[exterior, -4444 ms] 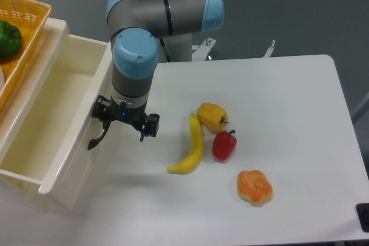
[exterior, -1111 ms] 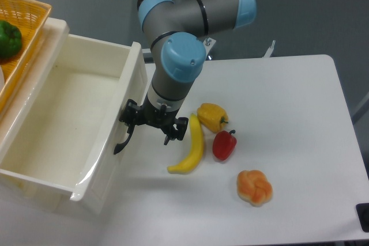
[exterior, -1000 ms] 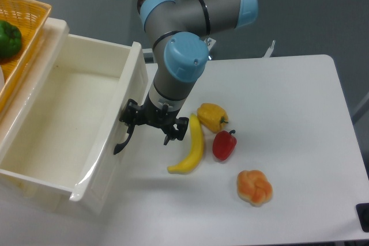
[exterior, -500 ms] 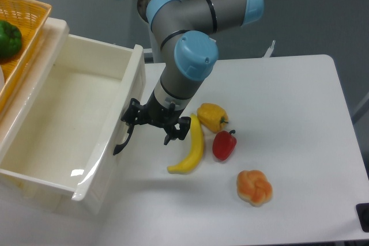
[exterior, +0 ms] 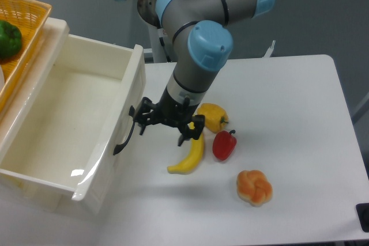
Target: Slide the top white drawer open
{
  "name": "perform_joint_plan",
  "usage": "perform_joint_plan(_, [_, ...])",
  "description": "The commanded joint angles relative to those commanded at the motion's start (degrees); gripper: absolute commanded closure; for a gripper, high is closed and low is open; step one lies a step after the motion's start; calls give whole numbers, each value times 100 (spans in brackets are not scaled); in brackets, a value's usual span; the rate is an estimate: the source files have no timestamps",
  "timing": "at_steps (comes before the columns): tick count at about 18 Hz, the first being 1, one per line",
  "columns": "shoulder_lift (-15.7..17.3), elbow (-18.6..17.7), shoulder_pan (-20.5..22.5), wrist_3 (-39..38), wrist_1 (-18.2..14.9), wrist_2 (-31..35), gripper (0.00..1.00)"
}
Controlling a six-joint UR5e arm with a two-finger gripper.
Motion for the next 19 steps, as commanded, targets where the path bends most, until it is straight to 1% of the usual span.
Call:
perform_joint_plan(2, [-105,44,0,35,150,423,0])
perform_joint_plan(3, [-158,88,17,174,159,625,0])
perform_joint_plan(6, [-430,167,298,972,168,952,0])
perform_joint_plan(10, [-737,246,816,2860,168,996,0])
perform_joint_plan(13, [-1071,404,1002,4101,168,979,0])
perform_joint_plan(15, [-1370,649,1133,4665,159,979,0])
perform_joint_plan(17, [-1616,825,1143,4965,159,1005,0])
perform_joint_plan(19, [-1783,966,1169,5228,159,1005,0])
